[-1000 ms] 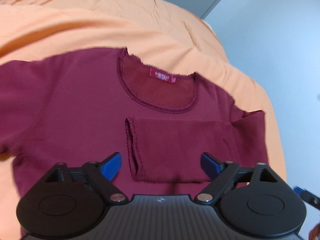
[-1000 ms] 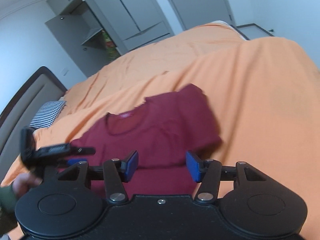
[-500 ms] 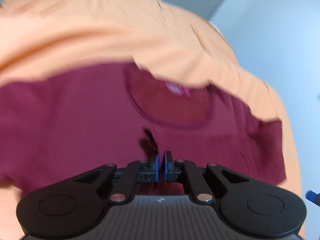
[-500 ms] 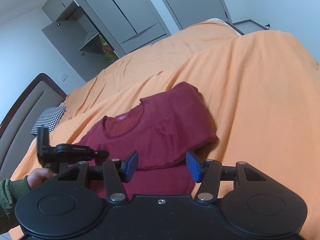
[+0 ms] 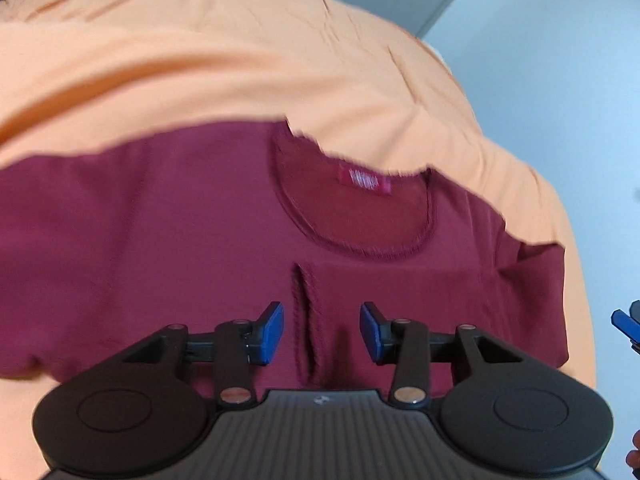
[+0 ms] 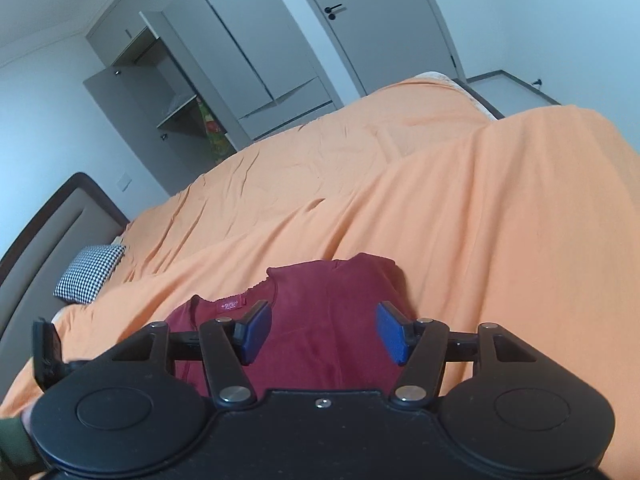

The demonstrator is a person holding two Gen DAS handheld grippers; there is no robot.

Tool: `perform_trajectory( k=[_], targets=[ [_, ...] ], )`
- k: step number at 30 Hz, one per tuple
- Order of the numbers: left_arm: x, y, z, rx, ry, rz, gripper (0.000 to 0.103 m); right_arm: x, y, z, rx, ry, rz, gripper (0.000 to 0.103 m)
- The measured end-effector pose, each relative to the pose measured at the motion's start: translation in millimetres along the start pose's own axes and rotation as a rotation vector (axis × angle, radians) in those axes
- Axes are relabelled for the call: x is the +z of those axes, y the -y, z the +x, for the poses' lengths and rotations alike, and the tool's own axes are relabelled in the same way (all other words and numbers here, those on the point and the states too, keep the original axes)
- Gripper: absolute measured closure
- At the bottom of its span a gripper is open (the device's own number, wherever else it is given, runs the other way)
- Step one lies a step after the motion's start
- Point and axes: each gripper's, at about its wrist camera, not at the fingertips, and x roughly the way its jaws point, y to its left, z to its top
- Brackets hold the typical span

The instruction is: Fold small clothes

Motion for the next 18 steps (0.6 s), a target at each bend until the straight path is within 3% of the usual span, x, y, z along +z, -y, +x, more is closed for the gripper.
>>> perform_trajectory(
  k=[6, 7, 8, 12, 14, 18],
  targets=[
    [-11, 16, 26, 0.072, -0.05, 0.034, 0.059, -12, 3, -4, -0.013, -0.028, -0.014, 0.041],
    [-11, 19, 27, 0.065, -0.045, 0.044, 0.088, -13, 5, -4, -0.016, -0.032, -0.012, 0.041],
    [-10, 20, 26, 0.047, -0.043, 0.052, 0.1, -15, 7, -3, -0.02, -0.035, -0.01, 0.041],
    [-3, 12, -12, 0.013, 0.084, -0.001, 0.1, -11, 13, 2, -0.023, -0.035, 0.008, 0.041],
    [3, -6, -35, 0.063, 0.151, -0.033, 0.1, -4, 15, 7, -0.011, -0.024, 0.016, 0.041],
    [11, -47, -34, 0.143, 0.103, -0.114, 0.1, 19, 21, 38, 0.02, -0.011, 0.036, 0.041]
  ],
)
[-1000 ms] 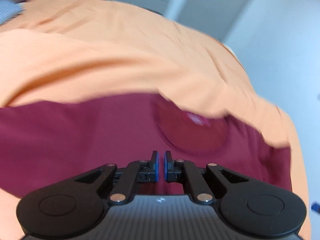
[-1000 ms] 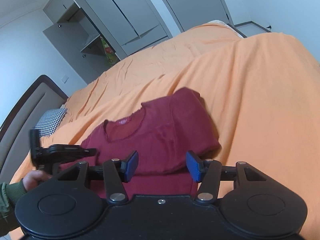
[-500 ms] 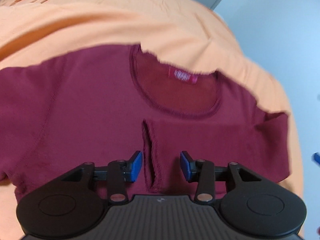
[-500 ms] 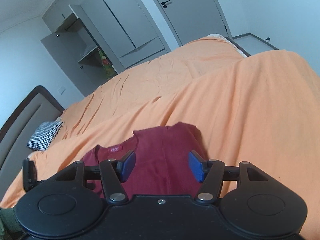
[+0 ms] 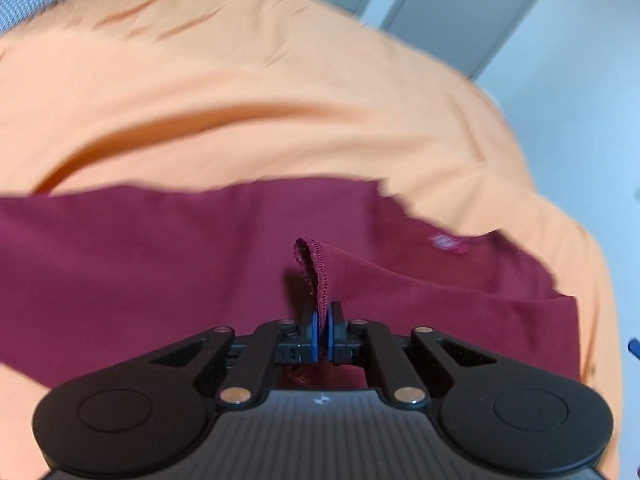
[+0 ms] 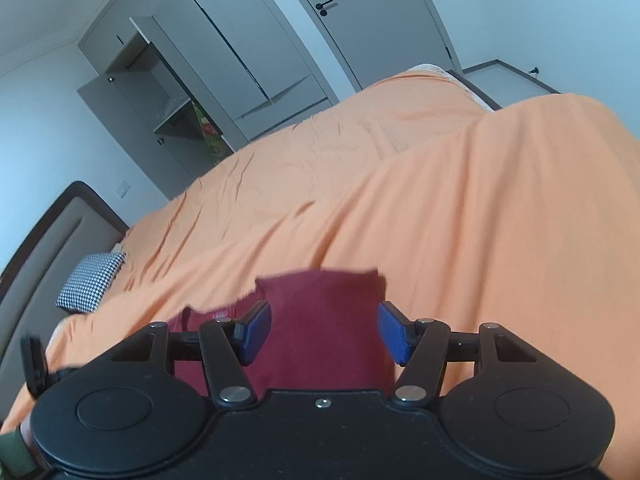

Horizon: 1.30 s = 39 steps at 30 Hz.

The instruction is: Fold small clothes

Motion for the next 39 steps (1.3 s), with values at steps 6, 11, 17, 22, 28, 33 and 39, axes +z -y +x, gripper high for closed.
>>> perform_trajectory(
  k=[6, 11, 17, 22, 28, 33, 39],
  targets=[
    [-2, -6, -2, 0.051, 0.003, 0.027, 0.099, 22, 30, 89, 0.009, -0.092, 0.124, 0.047],
    [7, -29, -8, 0.092, 0.035, -0.015, 0.099, 16, 47, 126, -0.004, -0.152, 0.197, 0.049],
    [7, -30, -1, 0.107, 0.0, 0.008, 0.099, 5, 44, 141, 0.018, -0.175, 0.189, 0.049],
    [1, -26, -1, 0.091, -0.015, 0.01, 0.098, 4, 60, 150, 0.04, -0.177, 0.297, 0.099],
    [1, -16, 12, 0.11, -0.031, 0.035, 0.096, 10, 56, 138, -0.056, -0.117, 0.239, 0.085],
    [2, -18, 15, 0.107, -0.026, 0.036, 0.096, -1, 55, 116, 0.022, -0.171, 0.253, 0.047],
    [1, -23, 20, 0.102, -0.035, 0.022, 0.094, -53, 54, 81, 0.096, -0.315, 0.155, 0.051]
  ],
)
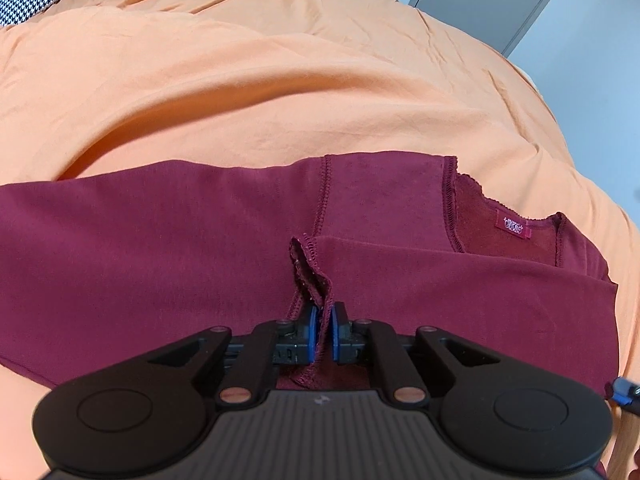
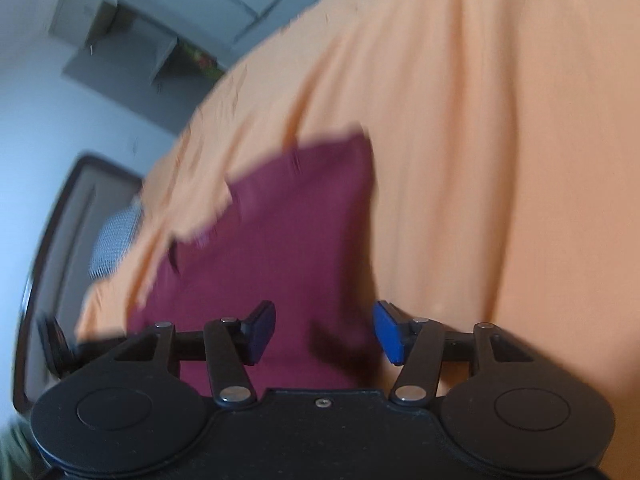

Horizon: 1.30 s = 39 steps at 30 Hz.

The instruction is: Fold small clothes

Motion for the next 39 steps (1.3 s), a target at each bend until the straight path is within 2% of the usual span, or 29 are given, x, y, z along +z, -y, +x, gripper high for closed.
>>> perform_trajectory(
  k=[2, 3, 6, 9, 11, 12, 14, 16, 18, 20, 21, 22, 26, 28, 34, 37, 39],
  targets=[
    [0, -1, -1, -0.001, 0.0, -0.015, 0.094, -6, 6, 3, -0.005, 0.008, 0.028, 0.068],
    [1, -2, -2, -0.003, 0.0, -0.026, 0.094, -6, 10, 4, -0.008, 0.0, 0.051, 0.088],
    [3, -5, -5, -0.002, 0.004, -0.05, 0.094, -7, 20, -9, 0.056, 0.017, 0.188, 0.089],
    [1, -4, 5, 0.013, -0.014, -0.041, 0.093, -7, 22, -20, 0.009, 0.006, 0.237, 0.089],
    [1, 1, 6, 0.031, -0.003, -0.022, 0.092, -7, 18, -9, -0.069, -0.036, 0.176, 0.086],
    [1, 3, 2, 0.032, 0.011, -0.011, 0.093, -6, 17, -9, -0.076, -0.028, 0.179, 0.081],
    [-1, 7, -11, 0.03, 0.045, 0.014, 0.091, -2, 7, -18, -0.075, 0.021, 0.168, 0.065],
    [-5, 5, -22, 0.04, 0.06, 0.036, 0.075, -1, -8, -36, -0.098, 0.095, 0.107, 0.034],
    [-13, -1, -28, 0.061, 0.056, 0.051, 0.069, -5, -20, -51, -0.087, 0.141, 0.069, 0.028],
    [-24, -11, -37, 0.064, 0.058, 0.051, 0.062, -12, -30, -60, -0.063, 0.138, 0.055, 0.028],
    [-29, -17, -43, 0.053, 0.069, 0.037, 0.053, -14, -35, -62, -0.055, 0.134, 0.047, 0.027],
    [-34, -23, -51, 0.049, 0.085, 0.016, 0.048, -18, -41, -64, -0.051, 0.132, 0.038, 0.024],
    [-59, -68, -85, 0.045, 0.161, -0.129, 0.048, -43, -65, -67, -0.025, 0.107, 0.025, 0.021],
    [-69, -100, -103, 0.067, 0.217, -0.222, 0.048, -55, -78, -64, -0.002, 0.08, 0.033, 0.021],
    [-79, -220, -159, 0.158, 0.41, -0.53, 0.048, -84, -129, -43, 0.051, 0.017, 0.005, 0.021],
    [-71, -268, -175, 0.221, 0.475, -0.592, 0.048, -92, -154, -36, 0.065, 0.0, -0.019, 0.021],
    [-62, -291, -178, 0.244, 0.489, -0.606, 0.048, -99, -171, -29, 0.068, -0.008, -0.034, 0.021]
  ],
)
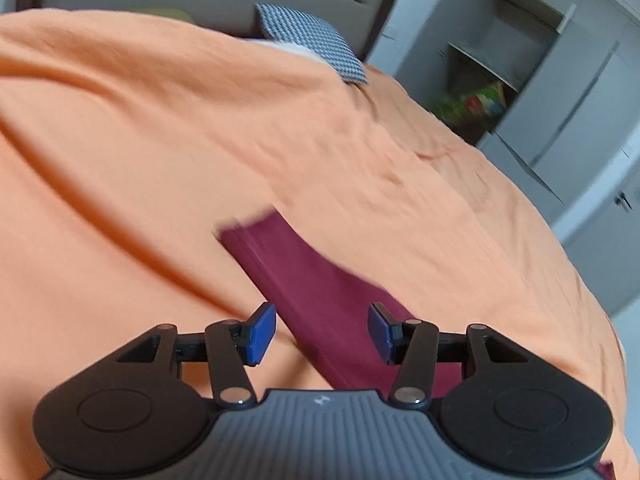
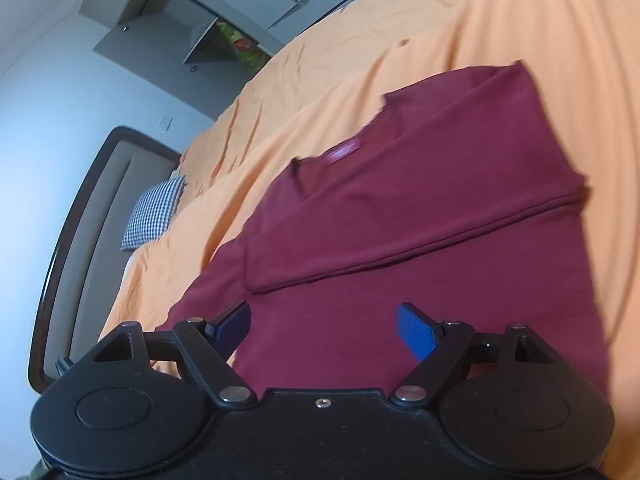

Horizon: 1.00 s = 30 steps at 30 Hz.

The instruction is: Fold small clothes

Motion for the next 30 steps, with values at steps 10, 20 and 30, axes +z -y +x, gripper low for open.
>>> perform_trajectory(
  k=[10, 20, 30],
  targets=[
    [7, -19, 71, 0.059, -0.087, 0.033, 0.049, -34, -53, 34, -0.012, -0.041, -0.031, 0.021],
    [12, 3, 34, 0.022, 0.0, 0.135, 0.096, -40, -65, 41, -0.008, -0.06, -0.036, 0.021],
    [-111, 213, -75, -0.37, 0.068, 0.678, 0.096, -15, -32, 7, 0.022, 0.03, 0.055, 0.021]
  ],
)
